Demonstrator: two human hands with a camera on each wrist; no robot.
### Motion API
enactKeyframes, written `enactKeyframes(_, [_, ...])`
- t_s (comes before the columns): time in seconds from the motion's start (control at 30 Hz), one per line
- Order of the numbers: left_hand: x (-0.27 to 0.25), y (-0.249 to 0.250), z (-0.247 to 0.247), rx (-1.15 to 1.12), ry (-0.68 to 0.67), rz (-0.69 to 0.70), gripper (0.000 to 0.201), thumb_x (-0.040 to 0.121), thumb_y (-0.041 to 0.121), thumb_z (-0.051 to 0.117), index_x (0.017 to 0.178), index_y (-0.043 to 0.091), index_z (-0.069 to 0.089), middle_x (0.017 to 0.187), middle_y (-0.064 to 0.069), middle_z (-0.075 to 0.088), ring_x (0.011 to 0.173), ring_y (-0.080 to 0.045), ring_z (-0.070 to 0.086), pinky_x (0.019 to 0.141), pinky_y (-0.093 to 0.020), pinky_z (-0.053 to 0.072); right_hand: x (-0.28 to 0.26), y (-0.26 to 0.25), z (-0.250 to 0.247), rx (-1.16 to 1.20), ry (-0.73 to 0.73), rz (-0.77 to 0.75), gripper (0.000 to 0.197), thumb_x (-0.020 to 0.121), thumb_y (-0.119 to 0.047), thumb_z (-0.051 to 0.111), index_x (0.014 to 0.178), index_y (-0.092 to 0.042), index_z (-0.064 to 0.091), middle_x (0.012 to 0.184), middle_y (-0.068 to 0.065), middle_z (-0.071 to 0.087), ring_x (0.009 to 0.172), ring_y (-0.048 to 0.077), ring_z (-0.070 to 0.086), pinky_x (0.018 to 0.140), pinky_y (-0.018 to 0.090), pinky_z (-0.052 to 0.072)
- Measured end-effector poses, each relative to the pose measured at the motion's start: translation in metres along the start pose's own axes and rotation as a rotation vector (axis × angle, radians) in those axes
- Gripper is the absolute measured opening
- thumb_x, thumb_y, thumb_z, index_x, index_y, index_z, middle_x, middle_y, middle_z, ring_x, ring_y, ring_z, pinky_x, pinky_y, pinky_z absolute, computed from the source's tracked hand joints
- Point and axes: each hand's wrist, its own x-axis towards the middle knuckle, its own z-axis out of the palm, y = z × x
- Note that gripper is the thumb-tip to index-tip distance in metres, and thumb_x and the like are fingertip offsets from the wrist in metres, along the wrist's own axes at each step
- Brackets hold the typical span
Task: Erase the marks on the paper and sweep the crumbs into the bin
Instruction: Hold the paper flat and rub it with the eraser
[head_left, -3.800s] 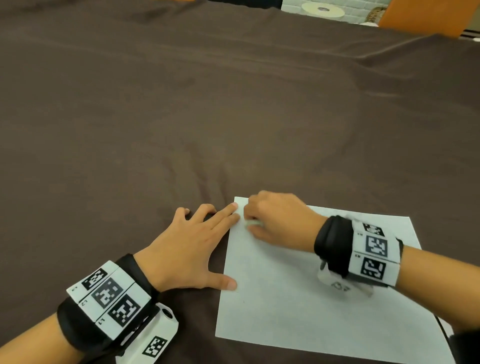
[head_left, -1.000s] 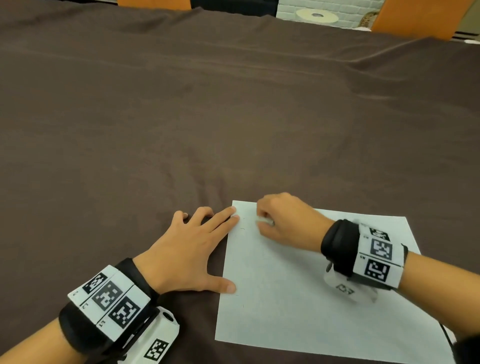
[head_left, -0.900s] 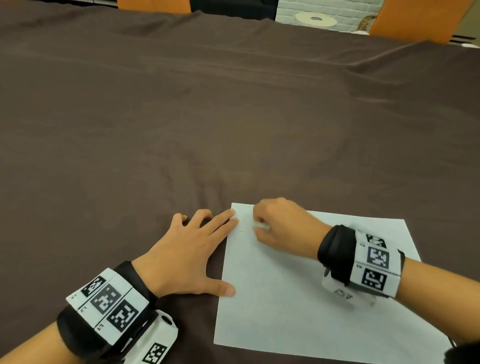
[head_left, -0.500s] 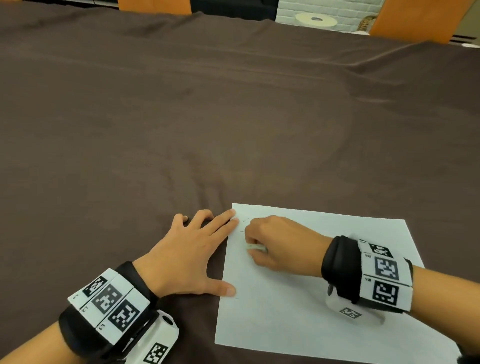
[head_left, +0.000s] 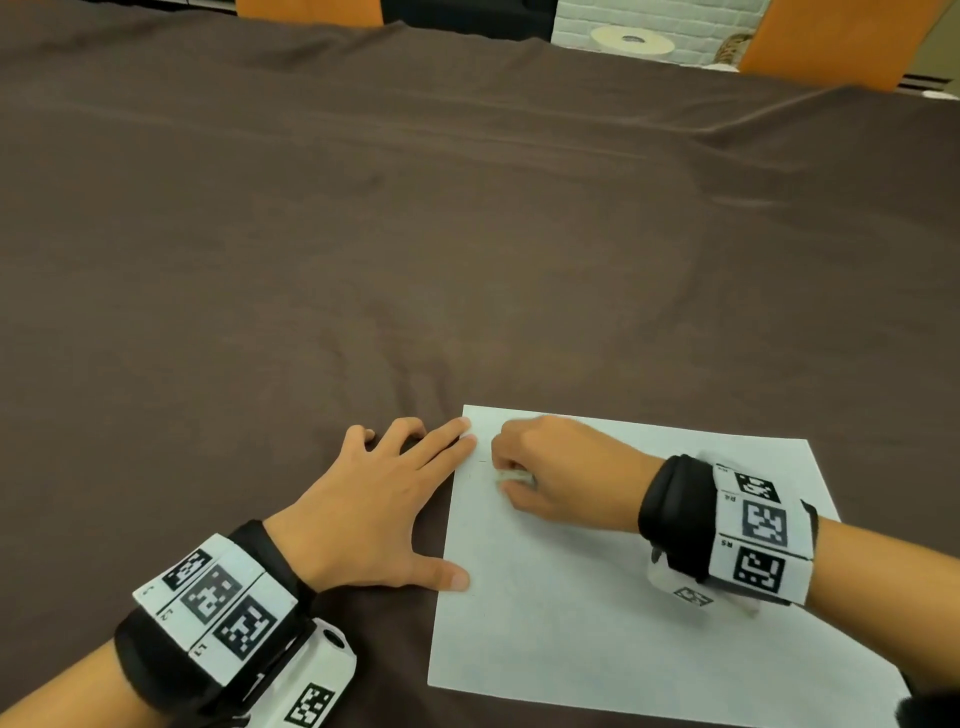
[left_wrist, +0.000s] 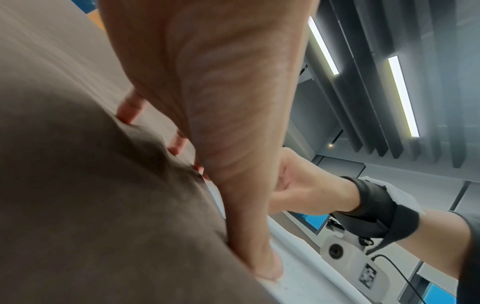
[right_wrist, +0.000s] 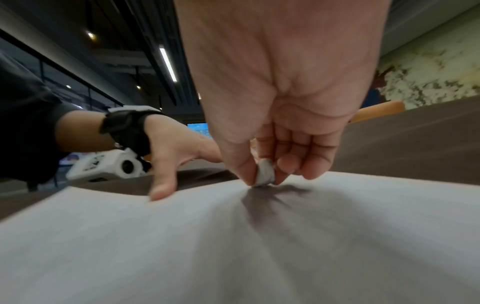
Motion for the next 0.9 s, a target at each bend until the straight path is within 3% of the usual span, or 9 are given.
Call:
enactKeyframes(0.1, [0.001,0.001,-0.001,0.018,0.009,0.002,0.119,0.066,0.096,0.034,0.157,0.027,0.001,0.163,0.015,-0.005,0.140,-0.017,0.018,0.107,-0.043,0.027,-0.010,-0.015,0.008,-0.009,-0.117,-0.119,0.013,0.092,-0.022,0.050,0.088,-0.010,0.054,0.091,0.003,0.054,0.073,0.019,0.044,0.066,0.027,0.035])
enactKeyframes(0.2, [0.001,0.001,-0.002,0.007,-0.012,0.002,0.118,0.067,0.095,0.034,0.156,0.029,-0.007,0.162,0.017,-0.012,0.141,-0.016,0.012,0.109,-0.043,0.024,0.000,-0.008,-0.001,-0.010,-0.074,-0.063,0.014,0.092,-0.021,0.051,0.088,-0.009,0.054,0.090,0.002,0.054,0.074,0.019,0.045,0.068,0.029,0.039])
enactKeyframes(0.27, [0.001,0.001,-0.001,0.005,-0.007,0.005,0.118,0.067,0.096,0.034,0.156,0.029,-0.006,0.162,0.016,-0.010,0.141,-0.017,0.014,0.108,-0.044,0.025,0.007,-0.001,-0.007,-0.023,-0.015,-0.018,0.013,0.090,-0.021,0.051,0.087,-0.009,0.054,0.088,0.000,0.053,0.075,0.021,0.047,0.067,0.031,0.039])
enactKeyframes(0.37, [0.001,0.001,0.000,0.022,0.007,0.010,0.118,0.067,0.096,0.034,0.157,0.028,0.000,0.163,0.015,-0.006,0.140,-0.018,0.018,0.105,-0.043,0.028,0.004,-0.010,-0.004,-0.082,-0.087,-0.055,0.009,0.093,-0.020,0.048,0.086,-0.014,0.047,0.090,-0.003,0.047,0.077,0.020,0.046,0.068,0.027,0.036])
enactKeyframes(0.43, [0.001,0.001,0.000,0.022,0.000,0.006,0.117,0.067,0.095,0.035,0.157,0.028,0.001,0.163,0.015,-0.007,0.140,-0.018,0.017,0.105,-0.043,0.028,0.000,-0.018,-0.003,-0.101,-0.147,-0.096,0.009,0.094,-0.018,0.047,0.086,-0.017,0.043,0.094,0.001,0.052,0.080,0.021,0.050,0.071,0.029,0.042])
enactKeyframes(0.53, [0.001,0.000,-0.002,0.010,-0.013,0.011,0.117,0.068,0.095,0.035,0.157,0.028,-0.002,0.163,0.015,-0.009,0.141,-0.018,0.014,0.107,-0.044,0.026,0.012,-0.014,-0.012,-0.105,-0.078,-0.048,0.010,0.094,-0.018,0.046,0.086,-0.020,0.041,0.100,0.004,0.056,0.078,0.020,0.047,0.071,0.031,0.043])
enactKeyframes(0.63, [0.001,0.000,0.000,0.002,0.012,0.020,0.118,0.067,0.096,0.034,0.157,0.027,0.004,0.163,0.014,-0.002,0.139,-0.020,0.020,0.104,-0.046,0.029,0.015,-0.012,-0.014,-0.118,-0.058,-0.039,0.006,0.094,-0.017,0.045,0.088,-0.019,0.043,0.102,0.005,0.057,0.080,0.022,0.050,0.071,0.031,0.043])
enactKeyframes(0.8, [0.002,-0.002,0.004,0.017,0.027,0.023,0.119,0.066,0.096,0.034,0.157,0.023,0.014,0.164,0.010,0.007,0.136,-0.022,0.028,0.101,-0.046,0.034,-0.010,-0.025,-0.001,-0.145,-0.209,-0.139,0.007,0.094,-0.018,0.047,0.094,-0.013,0.051,0.101,0.005,0.054,0.086,0.025,0.054,0.071,0.031,0.041])
enactKeyframes(0.9, [0.002,-0.002,0.003,0.020,0.031,0.030,0.118,0.066,0.096,0.033,0.157,0.023,0.015,0.164,0.010,0.008,0.136,-0.023,0.029,0.100,-0.048,0.036,-0.002,-0.020,-0.010,-0.099,-0.135,-0.076,0.008,0.093,-0.019,0.048,0.092,-0.013,0.052,0.099,0.003,0.055,0.084,0.023,0.053,0.073,0.029,0.043])
